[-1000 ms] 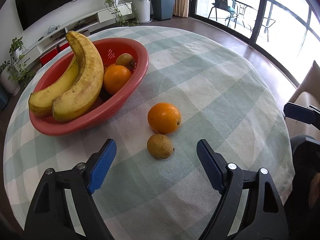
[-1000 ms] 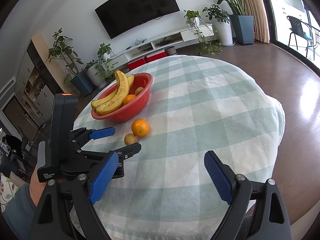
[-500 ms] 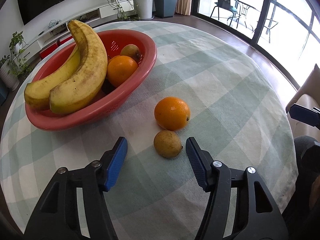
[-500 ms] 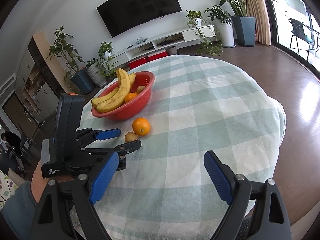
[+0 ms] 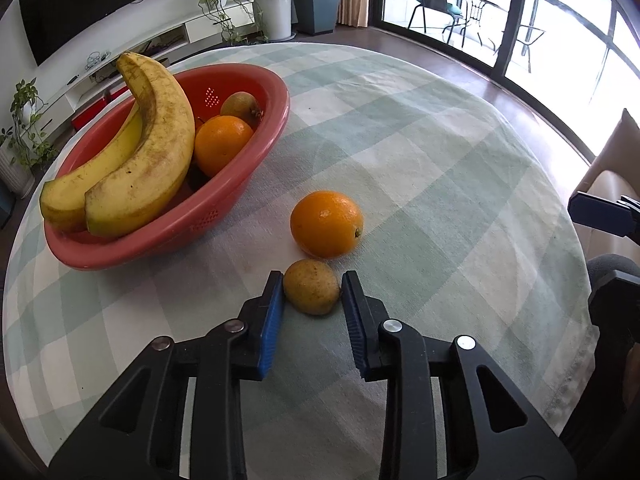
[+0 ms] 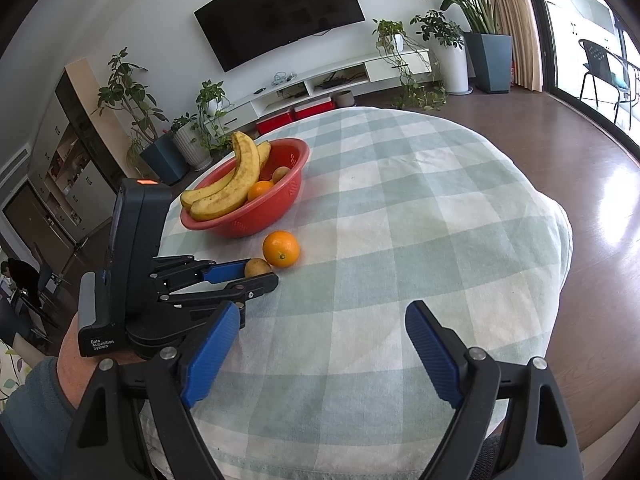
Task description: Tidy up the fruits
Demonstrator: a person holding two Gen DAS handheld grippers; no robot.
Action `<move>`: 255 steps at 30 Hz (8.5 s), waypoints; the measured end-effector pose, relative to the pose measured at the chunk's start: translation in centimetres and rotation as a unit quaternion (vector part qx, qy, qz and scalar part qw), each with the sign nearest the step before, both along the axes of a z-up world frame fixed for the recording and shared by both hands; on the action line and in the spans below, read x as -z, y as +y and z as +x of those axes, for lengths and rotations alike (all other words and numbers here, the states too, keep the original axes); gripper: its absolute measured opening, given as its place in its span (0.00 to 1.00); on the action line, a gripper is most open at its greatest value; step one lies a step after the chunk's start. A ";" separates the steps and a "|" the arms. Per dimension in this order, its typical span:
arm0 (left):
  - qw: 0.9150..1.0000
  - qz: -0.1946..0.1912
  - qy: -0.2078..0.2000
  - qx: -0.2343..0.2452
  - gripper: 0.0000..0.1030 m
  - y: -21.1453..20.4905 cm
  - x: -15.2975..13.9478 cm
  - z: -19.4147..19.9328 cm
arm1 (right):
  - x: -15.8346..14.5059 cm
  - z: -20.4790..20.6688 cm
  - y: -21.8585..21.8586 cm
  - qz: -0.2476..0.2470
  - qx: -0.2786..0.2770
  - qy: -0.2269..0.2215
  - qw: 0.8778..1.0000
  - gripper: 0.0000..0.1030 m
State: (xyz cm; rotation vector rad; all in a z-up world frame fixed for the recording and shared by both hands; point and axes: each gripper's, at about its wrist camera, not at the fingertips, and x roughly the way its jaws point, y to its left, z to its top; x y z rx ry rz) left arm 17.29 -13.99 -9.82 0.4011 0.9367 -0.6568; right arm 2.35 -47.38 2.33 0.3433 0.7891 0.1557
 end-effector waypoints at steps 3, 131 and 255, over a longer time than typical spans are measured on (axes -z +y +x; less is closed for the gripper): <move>1.000 -0.006 0.001 0.001 0.27 0.4 -0.1 -0.2 | 0.1 0.1 0.0 -0.003 0.001 0.000 1.000 0.85; 0.935 -0.077 -0.258 -0.230 1.00 12.0 -13.5 -13.9 | -6.9 -0.2 4.8 -0.105 0.035 -0.172 0.979 1.00; 0.940 -0.064 -0.136 -0.306 1.00 12.4 -10.1 -14.8 | -5.6 -6.4 7.3 -0.173 0.022 -0.060 0.983 1.00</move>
